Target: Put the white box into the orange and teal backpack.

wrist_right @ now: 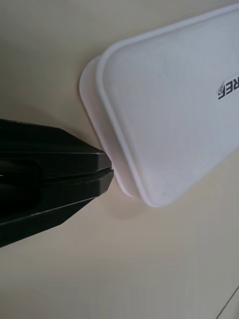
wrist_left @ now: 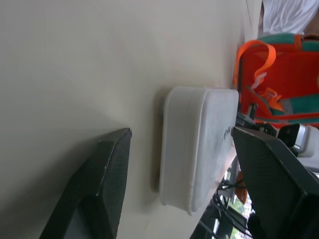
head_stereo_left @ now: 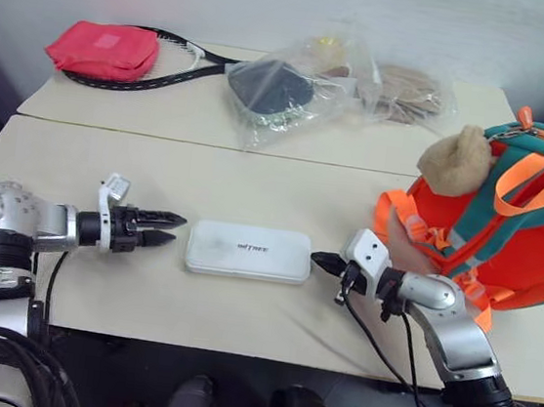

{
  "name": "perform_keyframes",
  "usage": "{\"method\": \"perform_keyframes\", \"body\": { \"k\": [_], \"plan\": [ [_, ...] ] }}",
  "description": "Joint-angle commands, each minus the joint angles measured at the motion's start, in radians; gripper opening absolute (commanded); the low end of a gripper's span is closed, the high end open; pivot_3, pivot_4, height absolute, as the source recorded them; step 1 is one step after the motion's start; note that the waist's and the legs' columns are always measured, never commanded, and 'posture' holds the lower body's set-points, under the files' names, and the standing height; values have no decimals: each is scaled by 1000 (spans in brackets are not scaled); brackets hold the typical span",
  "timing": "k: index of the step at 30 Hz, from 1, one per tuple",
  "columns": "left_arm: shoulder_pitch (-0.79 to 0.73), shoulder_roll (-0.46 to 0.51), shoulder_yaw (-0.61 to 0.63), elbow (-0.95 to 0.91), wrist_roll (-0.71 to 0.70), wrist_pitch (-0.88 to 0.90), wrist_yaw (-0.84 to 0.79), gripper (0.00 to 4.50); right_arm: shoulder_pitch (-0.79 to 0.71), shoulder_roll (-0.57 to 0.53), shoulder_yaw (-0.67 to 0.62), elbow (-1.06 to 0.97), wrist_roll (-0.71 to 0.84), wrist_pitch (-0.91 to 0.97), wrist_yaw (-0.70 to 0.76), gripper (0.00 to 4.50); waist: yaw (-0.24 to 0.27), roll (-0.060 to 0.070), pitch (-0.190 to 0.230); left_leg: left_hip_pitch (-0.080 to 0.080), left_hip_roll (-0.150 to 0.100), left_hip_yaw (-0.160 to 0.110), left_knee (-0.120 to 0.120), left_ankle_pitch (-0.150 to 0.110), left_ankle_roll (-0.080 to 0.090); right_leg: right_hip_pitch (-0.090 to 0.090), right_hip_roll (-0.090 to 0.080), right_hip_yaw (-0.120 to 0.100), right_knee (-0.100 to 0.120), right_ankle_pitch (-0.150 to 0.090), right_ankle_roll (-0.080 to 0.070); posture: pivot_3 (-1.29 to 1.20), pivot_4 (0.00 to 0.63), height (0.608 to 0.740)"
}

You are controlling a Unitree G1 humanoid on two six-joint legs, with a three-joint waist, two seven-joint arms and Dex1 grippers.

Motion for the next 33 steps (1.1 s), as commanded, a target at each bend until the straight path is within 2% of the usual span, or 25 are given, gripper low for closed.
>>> {"method": "perform_keyframes", "body": {
  "k": [1,10,22,25,30,33],
  "plan": [
    [-24,-2,-129,41,31,-3,-84,3367,-20,10,10,-15,3,-28,9,0,3,0,0,0,0,0,0,0,0,-1,0,0,0,0,0,0,150,740],
    [-70,-11,-298,25,28,5,-268,3367,6,7,12,-22,2,-40,2,0,5,0,0,-1,0,0,2,0,0,-1,0,1,0,0,0,0,150,740],
    [-88,-35,-340,-120,-60,35,-381,3367,48,-31,-8,20,3,-94,39,0,4,0,0,-12,1,-3,11,0,1,-7,0,0,2,0,0,0,150,740],
    [-73,-41,-323,-176,-107,35,-381,2777,60,-44,-20,32,7,-111,46,0,5,0,0,-12,1,-3,13,0,2,-7,0,0,2,0,0,0,150,740],
    [-36,-46,-314,-226,-222,35,-339,1354,104,-59,-42,15,25,-130,59,0,4,0,0,-12,1,-4,13,-1,3,-6,0,0,2,0,0,0,150,740],
    [0,-47,-313,-265,-295,35,-289,1324,140,-63,-61,-26,64,-126,75,0,5,0,0,-12,1,-4,13,-1,3,-6,0,0,2,0,0,0,150,740]
  ]
}}
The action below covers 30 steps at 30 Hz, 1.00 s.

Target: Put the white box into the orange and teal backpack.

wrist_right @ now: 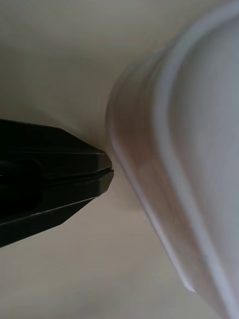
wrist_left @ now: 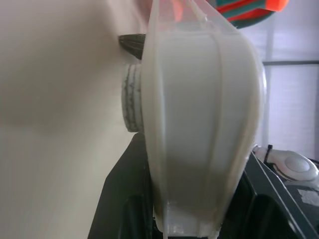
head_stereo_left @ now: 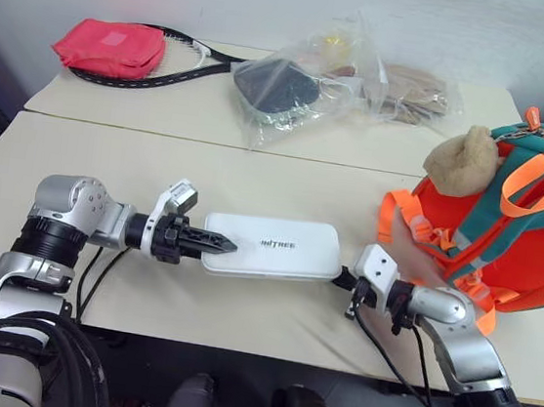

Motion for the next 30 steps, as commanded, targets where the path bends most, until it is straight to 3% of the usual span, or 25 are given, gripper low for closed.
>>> {"method": "perform_keyframes", "body": {
  "k": [1,5,8,10,14,18,21,24,26,30],
  "plan": [
    [26,0,30,-56,-117,1,48,1324,44,-19,-33,-64,47,-2,24,0,0,0,0,0,0,0,0,0,0,0,0,0,0,0,0,0,150,740],
    [80,-40,189,-137,-121,-14,160,1324,141,-17,-114,-170,127,27,4,0,1,0,0,0,0,-1,0,0,0,0,0,0,0,0,0,0,150,740],
    [196,-66,345,-301,-111,-251,163,1324,295,4,-247,-323,247,70,-42,369,2,1,0,-1,0,-1,1,0,1,1,0,0,0,0,0,0,150,740],
    [298,-45,372,-408,-62,-416,95,1324,439,30,-339,-424,311,77,-77,905,3,1,0,-1,0,-1,0,-1,0,1,0,-1,-1,0,0,0,150,740],
    [483,60,280,-536,88,-650,-47,1324,691,87,-480,-552,373,72,-130,2182,0,2,0,1,1,-1,-2,-1,0,3,1,0,-3,0,0,0,150,740],
    [597,-4,330,-590,133,-870,-72,1324,820,179,-685,-516,373,-34,-210,3614,4,5,-1,5,0,-1,-3,-2,2,8,0,1,-5,0,0,0,150,740],
    [617,-64,393,-599,105,-934,-33,1324,786,196,-787,-441,401,-89,-238,4477,3,5,-1,5,0,-1,-4,-6,7,9,-1,1,-8,0,0,0,150,740],
    [611,-77,407,-586,117,-978,-38,1324,698,163,-811,-379,409,-102,-248,4477,-2,5,-1,9,0,0,-7,-6,7,11,-1,1,-8,0,0,0,150,740],
    [602,-67,399,-572,144,-1005,-48,1324,533,86,-770,-283,396,-72,-252,4477,-13,5,-1,18,0,2,-14,-5,6,17,0,3,-10,0,0,0,150,740],
    [595,-69,392,-567,149,-1021,-38,1324,334,9,-689,-164,406,-34,-206,4477,-20,7,-1,21,0,4,-15,-3,6,17,1,5,-9,0,0,0,150,740]
  ]
}}
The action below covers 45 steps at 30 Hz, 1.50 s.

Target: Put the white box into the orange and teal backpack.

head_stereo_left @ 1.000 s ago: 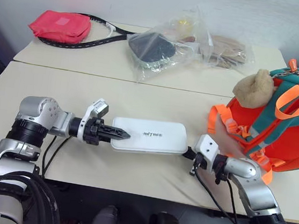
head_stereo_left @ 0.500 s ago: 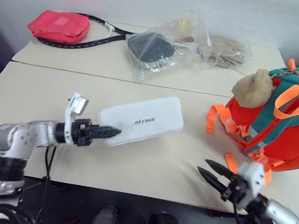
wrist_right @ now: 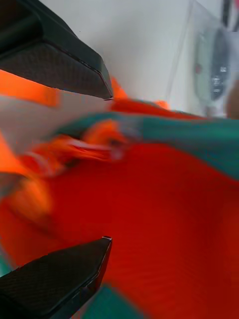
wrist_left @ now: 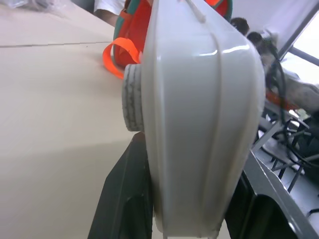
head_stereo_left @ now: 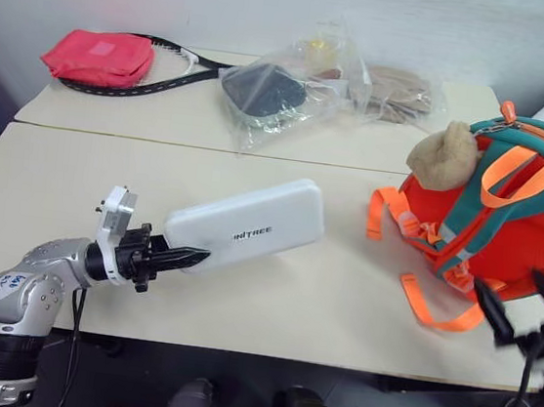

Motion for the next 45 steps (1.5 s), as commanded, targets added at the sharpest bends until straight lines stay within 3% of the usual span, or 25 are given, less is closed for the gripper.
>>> {"method": "perform_keyframes", "body": {
  "k": [1,4,7,13,17,19,23,28,32,35,40,45],
  "plan": [
    [0,4,19,-26,-8,-23,1,1324,-105,-42,70,51,40,51,52,4477,5,0,0,-1,1,-1,-1,1,-1,-1,1,-1,0,0,0,0,150,740],
    [18,-2,63,-41,-43,-5,36,1324,-228,-59,170,104,42,99,95,4477,15,0,0,-3,2,-3,-1,4,-7,-3,4,0,1,-1,-1,0,150,740],
    [29,-18,117,-43,-87,18,88,1324,-318,-43,214,179,19,81,110,3891,19,0,0,-4,2,-2,1,2,-4,-3,3,1,2,-1,-1,0,150,740],
    [20,-57,235,-21,-169,42,209,1324,-428,-22,273,303,-34,6,137,1793,20,0,0,-4,1,-3,3,1,-1,-2,0,0,2,-1,0,0,150,740],
    [-14,-59,295,21,-237,88,264,1324,-453,-1,322,113,225,245,199,419,18,0,1,-4,1,-4,2,1,-2,-2,1,-1,2,-1,0,0,150,740],
    [-33,-47,318,52,-268,108,253,1324,-465,-18,390,-31,338,385,197,25,11,0,1,-4,2,-3,2,2,-2,-3,1,-1,3,-1,0,0,150,740],
    [-22,13,310,105,-243,118,180,1324,-463,-50,511,-247,484,563,183,25,-3,-1,1,-4,2,-4,0,2,-3,-4,1,-2,3,-1,-1,0,150,740],
    [-33,87,272,172,-179,81,74,1324,-397,-128,488,-362,731,709,145,25,-2,-3,2,-6,1,-6,0,1,-2,-4,0,-3,3,-1,-1,0,150,740],
    [-25,110,276,158,-162,53,29,1324,-319,-245,401,-317,748,744,198,25,11,-7,3,-6,-1,-7,1,-2,3,-1,-3,-4,-4,-1,0,0,150,740],
    [-11,129,333,111,-228,95,18,1324,-275,-311,352,-242,671,728,248,25,19,-9,4,-6,-1,-7,1,-2,3,0,-3,-4,-7,0,0,0,150,740],
    [-30,122,328,-69,-242,68,64,1324,-337,-289,311,-150,758,763,191,25,20,-9,4,-6,0,-7,0,-2,3,0,-3,-5,-7,0,0,0,150,740],
    [-121,93,197,-135,-174,16,76,1324,-352,-322,334,-125,710,789,237,25,26,-8,5,-6,-1,-7,0,-2,3,1,-3,-5,-7,0,0,0,150,740]
  ]
}}
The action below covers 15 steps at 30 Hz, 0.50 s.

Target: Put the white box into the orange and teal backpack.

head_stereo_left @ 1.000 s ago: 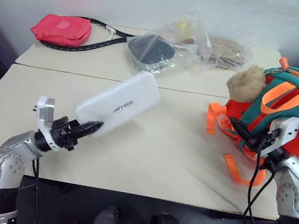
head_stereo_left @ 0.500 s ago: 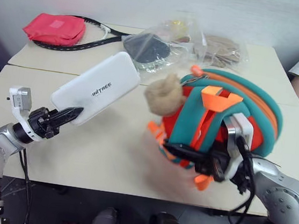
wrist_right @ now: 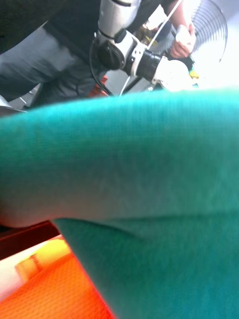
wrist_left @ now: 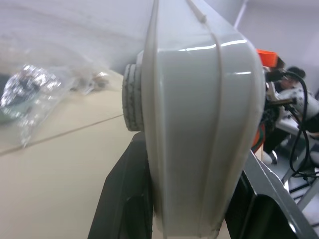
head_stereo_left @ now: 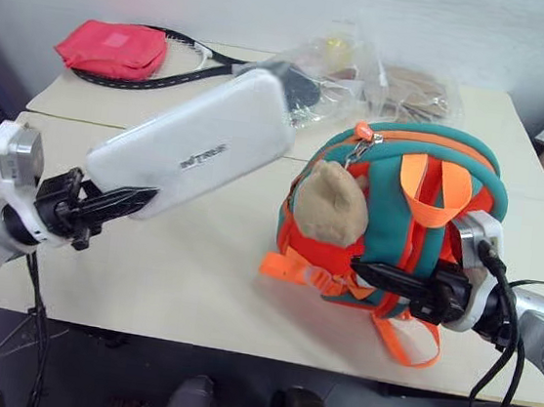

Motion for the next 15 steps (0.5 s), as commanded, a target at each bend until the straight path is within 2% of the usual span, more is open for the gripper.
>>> {"method": "perform_keyframes", "body": {
  "k": [1,7,10,15],
  "plan": [
    [-62,-25,-73,-34,34,-55,1,1324,-7,-8,-12,8,-7,8,26,25,1,0,0,0,0,0,0,0,0,0,0,0,0,0,0,0,150,740],
    [-99,-37,-188,34,156,-141,-41,1324,-20,14,2,6,-26,2,26,25,-5,0,0,-1,1,1,0,0,0,0,2,1,-1,1,1,0,150,740],
    [-136,-47,-221,65,168,-137,-34,1324,-14,13,-2,0,-25,10,25,25,-3,0,0,-1,1,1,1,0,0,0,2,0,0,1,1,0,150,740],
    [-163,13,-307,102,241,-110,-75,1324,30,-5,-23,-28,-16,29,22,25,-1,-1,1,-1,1,0,1,0,0,0,2,0,-1,1,1,0,150,740]
  ]
}}
